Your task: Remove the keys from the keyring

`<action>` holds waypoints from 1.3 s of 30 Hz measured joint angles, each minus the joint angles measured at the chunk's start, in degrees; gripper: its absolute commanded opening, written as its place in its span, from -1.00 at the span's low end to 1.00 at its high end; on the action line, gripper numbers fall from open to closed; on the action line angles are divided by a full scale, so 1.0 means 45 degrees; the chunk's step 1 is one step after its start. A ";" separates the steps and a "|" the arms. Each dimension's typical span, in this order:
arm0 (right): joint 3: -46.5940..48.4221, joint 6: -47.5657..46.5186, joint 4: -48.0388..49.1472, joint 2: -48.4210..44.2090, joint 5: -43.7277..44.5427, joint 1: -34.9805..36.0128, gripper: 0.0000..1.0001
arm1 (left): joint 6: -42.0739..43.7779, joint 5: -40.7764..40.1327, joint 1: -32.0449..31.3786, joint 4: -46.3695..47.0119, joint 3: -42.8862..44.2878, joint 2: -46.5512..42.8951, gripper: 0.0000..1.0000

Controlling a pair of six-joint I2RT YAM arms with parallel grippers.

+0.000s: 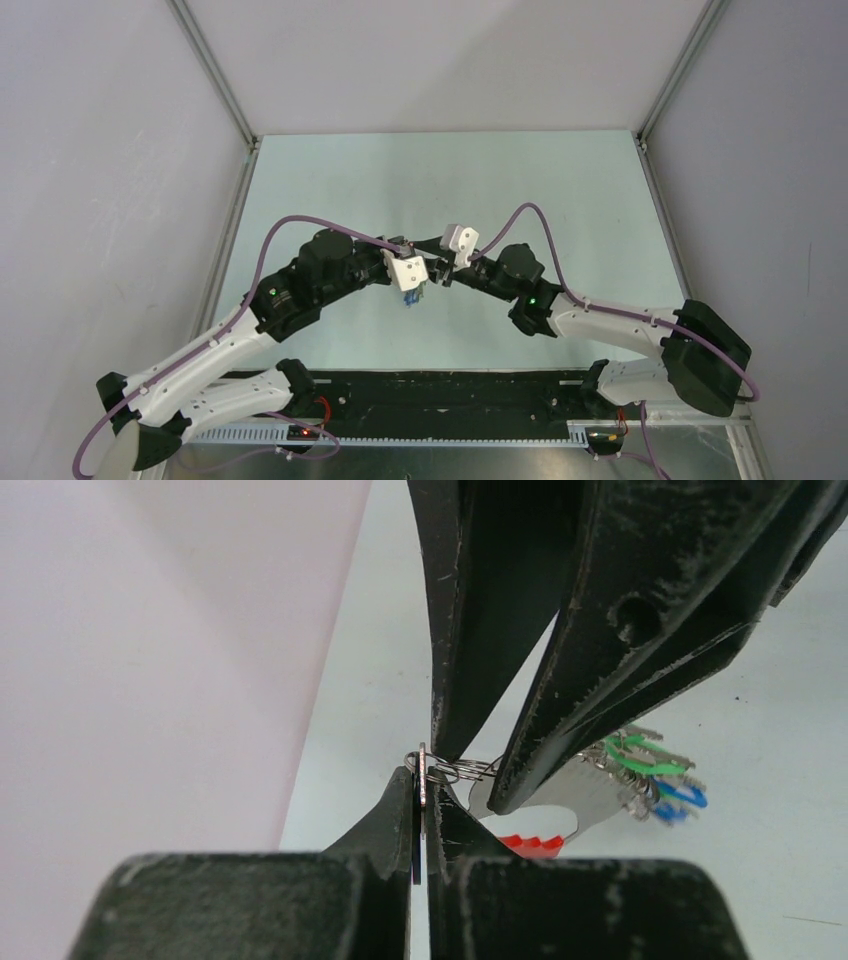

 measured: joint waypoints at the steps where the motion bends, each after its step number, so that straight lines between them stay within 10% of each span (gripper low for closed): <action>1: 0.0000 -0.0005 0.0005 0.0024 0.0005 0.0005 -0.47 | -0.0029 -0.0010 0.0000 -0.0015 0.0000 0.0000 -1.00; 5: 0.0000 -0.0068 0.0058 0.0078 0.0010 0.0010 -1.00 | -0.0049 -0.0068 0.0000 -0.0019 0.0005 0.0000 -1.00; 25: -0.0651 -0.2973 -0.0408 -0.0709 -0.1593 0.0034 -1.00 | -0.1044 -0.0267 -0.0087 -0.1073 0.0559 0.0058 -1.00; 29: -0.1044 -0.4580 -0.0287 -0.0758 -0.2030 0.0034 -0.32 | -0.1297 -0.0034 -0.0112 -0.1569 0.0719 0.0233 -1.00; 39: -0.1477 -0.3973 -0.0476 -0.1141 -0.2225 -0.0423 -0.16 | -0.1379 -0.0087 -0.0087 -0.1457 0.1107 0.0262 -1.00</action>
